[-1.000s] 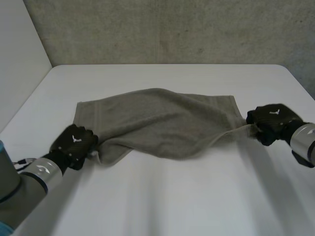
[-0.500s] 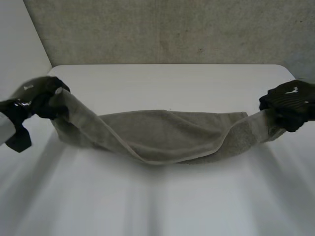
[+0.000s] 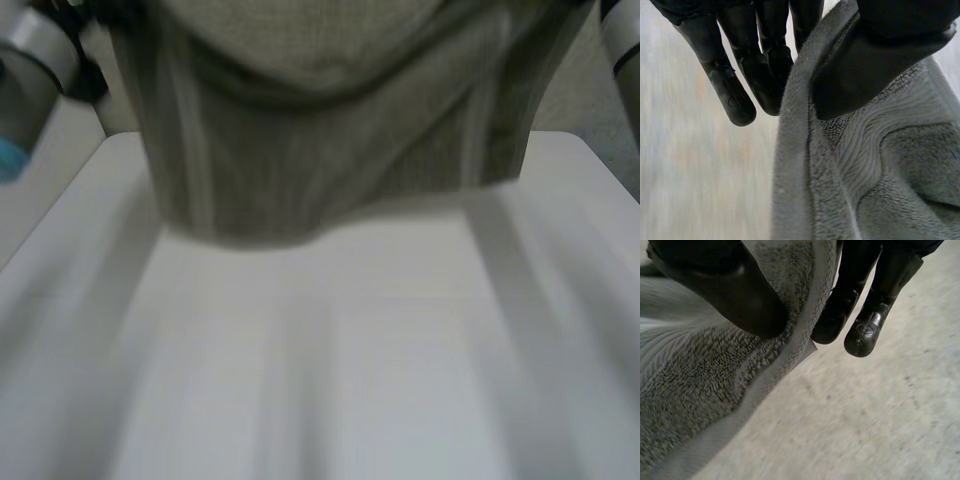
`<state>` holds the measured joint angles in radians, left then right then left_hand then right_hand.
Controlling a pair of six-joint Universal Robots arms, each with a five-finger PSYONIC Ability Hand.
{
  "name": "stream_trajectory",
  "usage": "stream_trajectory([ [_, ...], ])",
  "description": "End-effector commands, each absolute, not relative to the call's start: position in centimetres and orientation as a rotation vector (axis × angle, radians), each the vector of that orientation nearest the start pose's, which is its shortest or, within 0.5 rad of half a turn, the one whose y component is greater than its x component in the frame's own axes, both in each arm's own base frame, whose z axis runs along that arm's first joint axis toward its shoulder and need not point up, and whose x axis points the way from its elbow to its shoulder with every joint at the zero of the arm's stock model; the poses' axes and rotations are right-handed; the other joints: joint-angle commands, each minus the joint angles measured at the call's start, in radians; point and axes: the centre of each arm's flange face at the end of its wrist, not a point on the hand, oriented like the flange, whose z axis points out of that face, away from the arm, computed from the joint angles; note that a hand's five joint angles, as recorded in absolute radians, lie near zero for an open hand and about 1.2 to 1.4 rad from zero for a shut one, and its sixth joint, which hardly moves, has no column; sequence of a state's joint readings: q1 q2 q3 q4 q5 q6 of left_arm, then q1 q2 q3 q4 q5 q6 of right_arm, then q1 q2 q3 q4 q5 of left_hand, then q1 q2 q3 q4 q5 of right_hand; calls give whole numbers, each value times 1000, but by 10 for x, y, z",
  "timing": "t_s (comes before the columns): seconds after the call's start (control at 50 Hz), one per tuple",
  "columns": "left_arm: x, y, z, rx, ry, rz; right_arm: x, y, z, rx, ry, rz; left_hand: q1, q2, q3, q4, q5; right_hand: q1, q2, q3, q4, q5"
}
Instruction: Fold the towel.
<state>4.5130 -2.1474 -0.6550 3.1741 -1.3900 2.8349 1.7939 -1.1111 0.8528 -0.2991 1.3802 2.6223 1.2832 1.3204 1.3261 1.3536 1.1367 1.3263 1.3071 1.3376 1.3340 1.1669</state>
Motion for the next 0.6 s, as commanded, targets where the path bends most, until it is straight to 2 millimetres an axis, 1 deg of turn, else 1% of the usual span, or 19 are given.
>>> stream_trajectory([
  [0.02, -236, -407, 407, -75, -1322, 2169, 240, -391, 395, -777, 1385, -2847, 113, 76, 70, 43, 85, 70, 89, 59, 62, 55],
  [0.04, -237, -410, 390, -68, -1384, 2135, 241, -392, 383, -794, 1427, -2812, 113, 76, 70, 43, 85, 70, 89, 59, 62, 55],
  [0.06, -237, -410, 390, -68, -1385, 2134, 241, -392, 383, -794, 1428, -2811, 113, 76, 70, 43, 85, 70, 89, 59, 62, 55],
  [0.1, -239, -413, 341, -74, -1546, 2031, 242, -393, 356, -849, 1511, -2724, 113, 76, 70, 43, 85, 70, 89, 59, 62, 55],
  [0.12, -239, -413, 341, -74, -1546, 2030, 242, -393, 356, -849, 1512, -2723, 113, 76, 70, 43, 85, 70, 89, 59, 62, 55],
  [0.16, -243, -406, 288, -135, -1701, 1899, 242, -390, 324, -918, 1598, -2607, 113, 76, 70, 43, 85, 70, 89, 59, 62, 55],
  [0.18, -243, -405, 288, -135, -1701, 1899, 242, -390, 324, -918, 1598, -2606, 113, 76, 70, 43, 85, 70, 89, 59, 62, 55],
  [0.2, -245, -400, 262, -187, -1767, 1839, 241, -388, 307, -950, 1645, -2541, 113, 76, 70, 43, 85, 70, 89, 59, 62, 55],
  [0.22, -245, -400, 261, -188, -1767, 1839, 241, -388, 307, -950, 1645, -2540, 113, 76, 70, 43, 85, 70, 89, 59, 62, 55],
  [0.26, -241, -387, 216, -307, -1877, 1772, 238, -378, 270, -1018, 1753, -2376, 113, 76, 70, 43, 85, 70, 89, 59, 62, 55],
  [0.28, -241, -387, 216, -307, -1877, 1772, 238, -377, 269, -1018, 1754, -2375, 113, 76, 70, 43, 85, 70, 89, 59, 62, 55],
  [0.32, -235, -373, 182, -411, -1960, 1739, 233, -363, 234, -1062, 1862, -2205, 113, 76, 70, 43, 85, 70, 89, 59, 62, 55],
  [0.34, -235, -373, 182, -411, -1960, 1739, 233, -363, 234, -1062, 1863, -2204, 113, 76, 70, 43, 85, 70, 89, 59, 62, 55],
  [0.36, -229, -367, 169, -445, -1999, 1729, 230, -356, 220, -1079, 1906, -2136, 113, 76, 70, 43, 85, 70, 89, 59, 62, 55],
  [0.38, -229, -367, 169, -445, -1999, 1728, 226, -349, 207, -1082, 1952, -2073, 113, 76, 70, 43, 85, 70, 89, 59, 62, 55],
  [0.4, -222, -364, 161, -464, -2033, 1723, 226, -349, 207, -1082, 1952, -2073, 113, 76, 70, 43, 85, 70, 89, 59, 62, 55],
  [0.42, -217, -358, 154, -479, -2064, 1709, 222, -342, 195, -1080, 1997, -2013, 113, 76, 70, 43, 85, 70, 89, 59, 62, 55],
  [0.48, -209, -349, 150, -490, -2098, 1683, 213, -328, 179, -1071, 2070, -1927, 113, 76, 70, 43, 85, 70, 89, 59, 62, 55],
  [0.6, -193, -333, 157, -484, -2100, 1660, 192, -318, 177, -1027, 2142, -1912, 113, 76, 70, 43, 85, 70, 89, 59, 62, 55],
])
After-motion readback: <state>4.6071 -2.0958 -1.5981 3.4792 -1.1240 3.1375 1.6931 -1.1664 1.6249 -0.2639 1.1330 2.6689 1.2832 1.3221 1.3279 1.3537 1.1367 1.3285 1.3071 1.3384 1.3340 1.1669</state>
